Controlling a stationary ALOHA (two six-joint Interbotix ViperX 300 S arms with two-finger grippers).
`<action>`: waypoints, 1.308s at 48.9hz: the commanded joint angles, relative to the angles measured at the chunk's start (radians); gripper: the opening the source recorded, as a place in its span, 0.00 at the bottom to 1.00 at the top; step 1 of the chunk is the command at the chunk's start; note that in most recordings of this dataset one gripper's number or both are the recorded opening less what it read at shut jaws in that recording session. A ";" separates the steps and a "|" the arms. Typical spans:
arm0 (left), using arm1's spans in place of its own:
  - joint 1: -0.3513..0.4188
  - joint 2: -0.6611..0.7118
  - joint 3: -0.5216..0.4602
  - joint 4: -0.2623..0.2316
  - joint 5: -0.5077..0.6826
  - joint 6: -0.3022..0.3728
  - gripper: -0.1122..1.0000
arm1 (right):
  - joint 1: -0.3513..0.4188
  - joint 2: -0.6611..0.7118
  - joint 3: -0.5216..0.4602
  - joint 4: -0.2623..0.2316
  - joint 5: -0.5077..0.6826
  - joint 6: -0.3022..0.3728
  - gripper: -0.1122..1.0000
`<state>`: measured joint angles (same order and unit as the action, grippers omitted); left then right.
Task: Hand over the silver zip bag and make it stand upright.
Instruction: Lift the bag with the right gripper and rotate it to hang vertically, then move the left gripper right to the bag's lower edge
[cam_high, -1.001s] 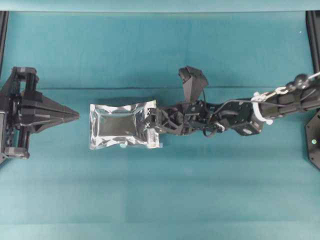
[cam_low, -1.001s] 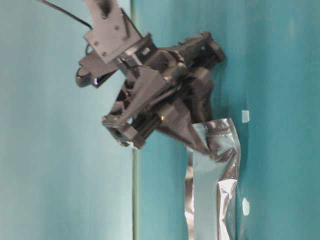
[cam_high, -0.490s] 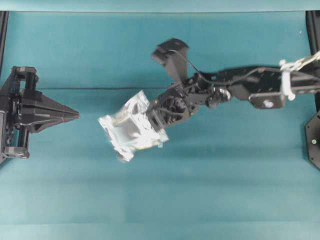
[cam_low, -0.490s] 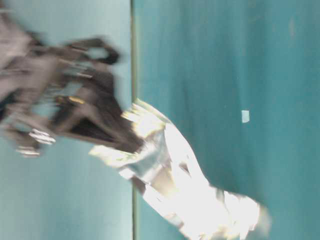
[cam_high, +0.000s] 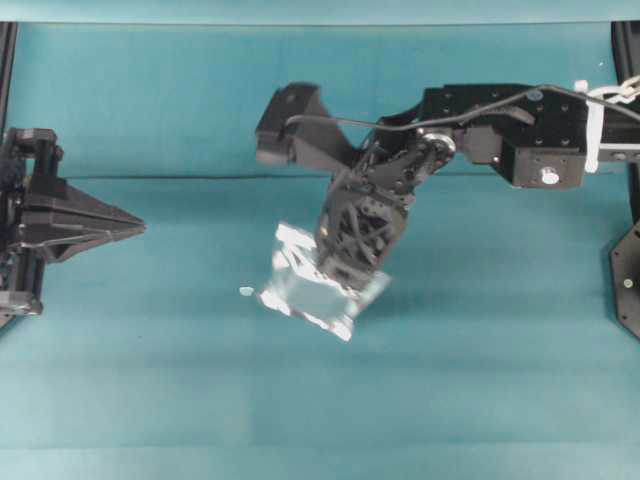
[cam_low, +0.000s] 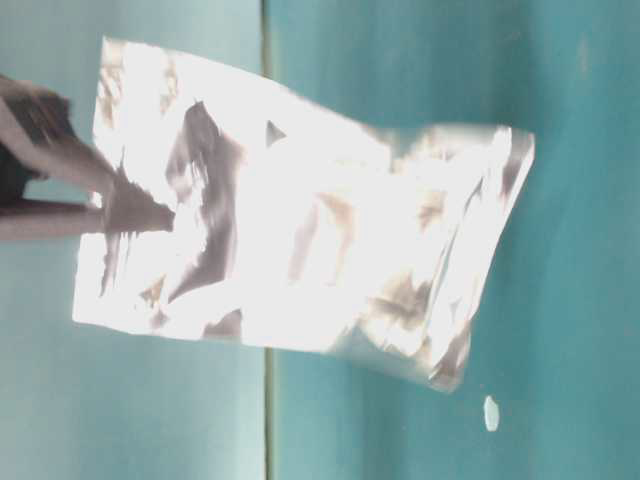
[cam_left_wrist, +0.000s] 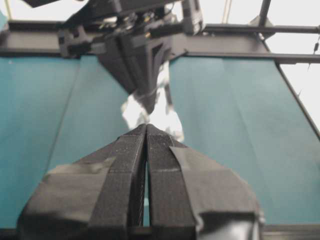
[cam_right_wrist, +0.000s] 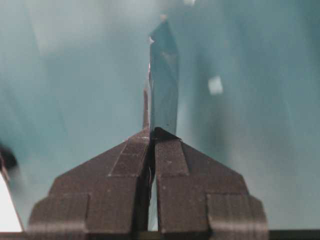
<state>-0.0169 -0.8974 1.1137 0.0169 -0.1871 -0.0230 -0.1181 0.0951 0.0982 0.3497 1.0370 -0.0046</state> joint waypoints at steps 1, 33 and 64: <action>-0.002 -0.002 -0.011 0.003 0.008 0.000 0.10 | 0.014 0.000 -0.051 -0.023 0.064 -0.067 0.11; 0.012 0.003 0.017 0.003 0.018 0.000 0.10 | 0.060 0.077 -0.103 -0.206 0.075 -0.245 0.11; 0.020 0.014 0.034 0.003 0.025 -0.025 0.10 | 0.069 0.098 -0.133 -0.229 0.052 -0.238 0.11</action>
<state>0.0000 -0.8958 1.1566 0.0169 -0.1611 -0.0414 -0.0568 0.2040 -0.0169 0.1227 1.0937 -0.2408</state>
